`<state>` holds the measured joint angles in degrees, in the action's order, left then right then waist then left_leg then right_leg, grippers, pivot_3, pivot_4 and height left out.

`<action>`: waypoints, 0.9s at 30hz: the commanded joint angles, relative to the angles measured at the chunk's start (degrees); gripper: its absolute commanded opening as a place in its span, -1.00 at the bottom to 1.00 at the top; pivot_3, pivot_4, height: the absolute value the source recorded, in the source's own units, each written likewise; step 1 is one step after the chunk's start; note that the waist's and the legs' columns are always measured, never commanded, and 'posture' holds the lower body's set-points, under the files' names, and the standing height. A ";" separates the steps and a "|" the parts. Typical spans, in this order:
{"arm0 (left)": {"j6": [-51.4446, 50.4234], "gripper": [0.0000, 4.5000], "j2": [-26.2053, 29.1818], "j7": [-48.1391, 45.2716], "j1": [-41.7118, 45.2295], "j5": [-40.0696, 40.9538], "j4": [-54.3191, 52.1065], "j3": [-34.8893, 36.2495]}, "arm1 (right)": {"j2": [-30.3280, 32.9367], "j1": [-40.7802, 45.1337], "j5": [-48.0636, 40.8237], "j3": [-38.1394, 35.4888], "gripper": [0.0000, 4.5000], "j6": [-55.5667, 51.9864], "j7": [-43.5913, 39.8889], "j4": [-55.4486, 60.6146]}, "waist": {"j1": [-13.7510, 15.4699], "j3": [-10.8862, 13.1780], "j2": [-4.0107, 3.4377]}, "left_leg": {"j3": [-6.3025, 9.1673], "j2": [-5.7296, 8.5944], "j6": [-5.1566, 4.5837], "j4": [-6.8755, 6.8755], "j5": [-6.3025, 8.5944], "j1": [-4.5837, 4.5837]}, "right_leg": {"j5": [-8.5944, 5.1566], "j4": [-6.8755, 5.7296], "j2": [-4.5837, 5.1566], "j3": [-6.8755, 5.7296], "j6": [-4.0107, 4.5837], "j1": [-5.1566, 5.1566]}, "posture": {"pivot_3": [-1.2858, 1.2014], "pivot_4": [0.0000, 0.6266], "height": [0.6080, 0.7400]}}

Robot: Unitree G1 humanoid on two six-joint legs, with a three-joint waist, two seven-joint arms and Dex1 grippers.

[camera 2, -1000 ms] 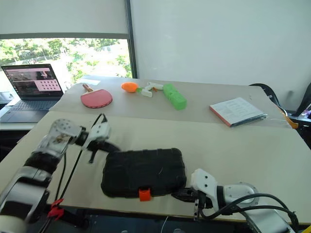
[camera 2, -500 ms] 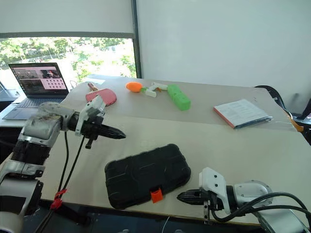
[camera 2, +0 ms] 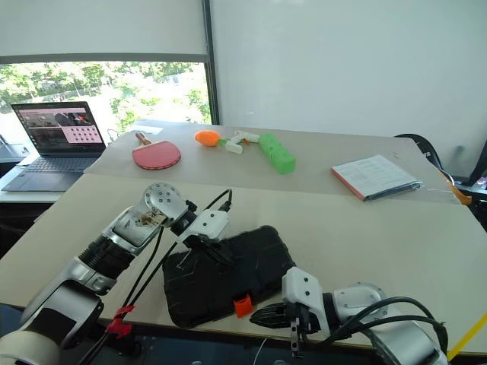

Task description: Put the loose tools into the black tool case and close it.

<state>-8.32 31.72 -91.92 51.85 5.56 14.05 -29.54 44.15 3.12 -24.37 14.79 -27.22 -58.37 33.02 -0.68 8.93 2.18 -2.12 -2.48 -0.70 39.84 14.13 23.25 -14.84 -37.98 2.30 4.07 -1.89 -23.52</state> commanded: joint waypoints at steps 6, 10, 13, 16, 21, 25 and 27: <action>1.78 -0.98 -0.68 0.52 -1.99 -5.17 4.05 -2.83 | -2.38 1.26 2.73 2.82 -1.00 0.99 1.43 -1.11 | -0.04 -0.22 -0.05 | 0.00 -0.03 0.00 -0.01 0.00 -0.44 | -0.25 0.13 0.00 -0.01 -0.39 0.49 | 0.03 -0.52 1.00; 0.79 -0.98 -0.90 0.93 -2.04 -4.70 3.73 -2.28 | -4.03 2.05 5.80 3.27 -1.00 3.13 3.05 -3.94 | -0.02 -0.28 -0.04 | 0.00 -0.02 0.00 -0.02 0.00 -0.44 | -0.25 0.11 0.00 0.00 -0.37 0.48 | 0.03 -0.52 1.00; 0.75 -0.98 -0.77 1.14 -2.27 -4.82 3.52 -2.18 | -5.69 2.97 6.92 2.94 -1.00 3.73 4.19 -6.14 | -0.03 -0.29 -0.02 | 0.00 -0.02 0.00 -0.02 0.00 -0.43 | -0.25 0.12 0.00 0.00 -0.37 0.49 | 0.03 -0.52 1.00; 0.52 -0.98 -0.86 1.60 -2.49 -4.93 3.53 -1.97 | -6.35 3.29 7.96 3.33 -1.00 4.61 4.04 -7.31 | -0.08 -0.30 -0.02 | -0.01 -0.02 -0.01 -0.01 0.00 -0.46 | -0.24 0.10 0.00 0.02 -0.38 0.50 | 0.03 -0.52 1.00; 0.53 -0.98 -1.18 2.03 -2.59 -5.18 3.82 -1.76 | -7.80 3.77 8.51 3.32 -1.00 4.93 4.79 -7.81 | -0.20 -0.35 0.02 | -0.01 -0.03 -0.02 -0.02 -0.01 -0.52 | -0.25 0.08 -0.01 0.03 -0.38 0.51 | 0.03 -0.52 1.00; 0.70 -0.98 -1.45 2.36 -3.03 -5.37 3.99 -1.86 | -9.43 3.87 8.82 2.76 -1.00 5.05 5.88 -7.94 | -0.29 -0.35 0.02 | -0.01 -0.05 -0.02 -0.02 -0.01 -0.54 | -0.24 0.06 -0.04 0.05 -0.37 0.51 | 0.03 -0.52 1.00; 0.43 -0.98 -1.56 2.42 -3.36 -5.38 3.81 -2.01 | -10.13 3.86 9.71 2.83 -1.00 5.53 6.74 -8.25 | -0.32 -0.38 0.04 | -0.02 -0.06 -0.02 -0.03 -0.01 -0.55 | -0.24 0.06 -0.05 0.06 -0.37 0.51 | 0.03 -0.52 1.00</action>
<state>-6.79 30.73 -89.59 50.94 3.95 16.20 -28.08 35.25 5.33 -15.32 19.46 -23.66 -54.53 24.39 -1.00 8.55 2.22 -2.14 -2.55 -0.72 39.81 14.12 22.68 -15.08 -37.92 2.24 4.13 -2.26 -23.00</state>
